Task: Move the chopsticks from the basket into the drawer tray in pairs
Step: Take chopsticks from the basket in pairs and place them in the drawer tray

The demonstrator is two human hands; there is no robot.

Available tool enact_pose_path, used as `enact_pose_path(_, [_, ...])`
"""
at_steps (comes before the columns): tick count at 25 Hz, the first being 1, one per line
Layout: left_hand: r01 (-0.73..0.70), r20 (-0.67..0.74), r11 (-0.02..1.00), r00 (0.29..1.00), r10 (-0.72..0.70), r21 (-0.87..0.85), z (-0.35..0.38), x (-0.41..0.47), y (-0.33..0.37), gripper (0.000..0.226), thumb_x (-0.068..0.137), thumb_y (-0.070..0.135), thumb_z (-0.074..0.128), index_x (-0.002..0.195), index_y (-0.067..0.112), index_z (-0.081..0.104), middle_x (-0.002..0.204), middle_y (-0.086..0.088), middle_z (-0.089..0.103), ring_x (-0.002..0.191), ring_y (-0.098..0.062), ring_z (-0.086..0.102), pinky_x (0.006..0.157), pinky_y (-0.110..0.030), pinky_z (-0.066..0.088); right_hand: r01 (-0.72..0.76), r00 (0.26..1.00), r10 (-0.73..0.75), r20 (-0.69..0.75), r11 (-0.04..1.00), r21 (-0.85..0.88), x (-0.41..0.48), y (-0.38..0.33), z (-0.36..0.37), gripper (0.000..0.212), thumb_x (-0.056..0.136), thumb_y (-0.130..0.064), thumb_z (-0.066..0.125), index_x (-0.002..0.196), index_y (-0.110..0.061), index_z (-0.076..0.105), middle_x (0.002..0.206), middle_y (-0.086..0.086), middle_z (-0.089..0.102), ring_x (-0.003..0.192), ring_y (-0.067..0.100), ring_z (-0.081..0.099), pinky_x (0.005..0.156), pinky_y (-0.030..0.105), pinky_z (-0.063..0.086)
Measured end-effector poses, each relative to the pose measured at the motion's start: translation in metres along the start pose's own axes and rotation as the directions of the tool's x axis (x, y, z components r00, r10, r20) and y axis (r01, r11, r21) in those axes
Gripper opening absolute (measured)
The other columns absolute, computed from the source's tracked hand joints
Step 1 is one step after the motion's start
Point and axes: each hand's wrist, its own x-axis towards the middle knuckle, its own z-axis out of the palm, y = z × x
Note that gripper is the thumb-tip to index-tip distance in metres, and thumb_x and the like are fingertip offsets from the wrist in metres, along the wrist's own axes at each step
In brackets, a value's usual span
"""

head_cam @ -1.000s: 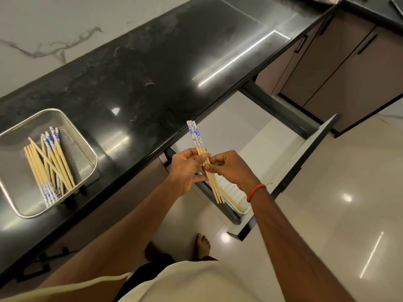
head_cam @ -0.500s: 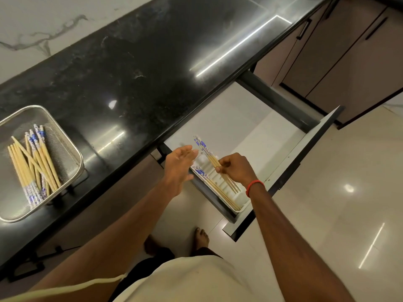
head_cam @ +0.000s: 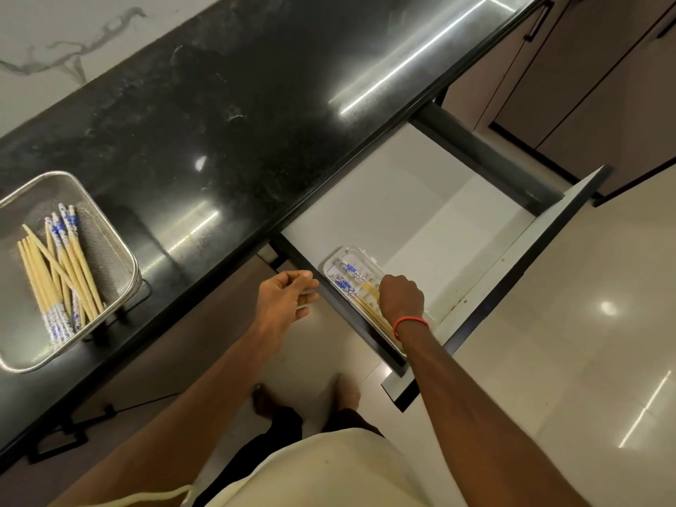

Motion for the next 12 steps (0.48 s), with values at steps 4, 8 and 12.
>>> enact_pose_path(4, [-0.001,0.001,1.0,1.0,0.001,0.004,-0.003,-0.002,-0.004,0.023,0.098,0.026,0.065,0.115,0.011,0.07,0.105,-0.003,0.079,0.094,-0.018,0.074,0.089,-0.042,0.057,0.023,1.0,-0.024,-0.008,0.995,-0.095,0.001,-0.005,0.012,0.025,0.091,-0.004,0.049,0.109,-0.011,0.066,0.106,0.011,0.067,0.1,0.033,0.065,0.076,0.037,0.049])
enact_pose_path(8, [-0.005,0.004,1.0,1.0,0.005,0.012,-0.006,-0.005,-0.009,0.021,0.098,0.027,0.065,0.112,0.012,0.071,0.102,-0.002,0.079,0.09,-0.016,0.075,0.084,-0.038,0.057,0.033,0.999,-0.032,0.011,0.994,-0.107,-0.003,-0.001,0.026,0.025,0.093,-0.004,0.047,0.11,-0.01,0.065,0.107,0.012,0.067,0.101,0.034,0.065,0.077,0.038,0.05])
enact_pose_path(12, [-0.009,0.008,1.0,1.0,0.009,0.018,-0.01,-0.006,-0.011,0.017,0.098,0.028,0.065,0.106,0.015,0.072,0.099,0.0,0.079,0.088,-0.016,0.075,0.081,-0.036,0.057,0.037,0.999,-0.037,0.0,0.995,-0.087,-0.004,0.002,0.026,0.023,0.094,-0.005,0.047,0.11,-0.008,0.065,0.108,0.014,0.067,0.101,0.035,0.065,0.077,0.04,0.052])
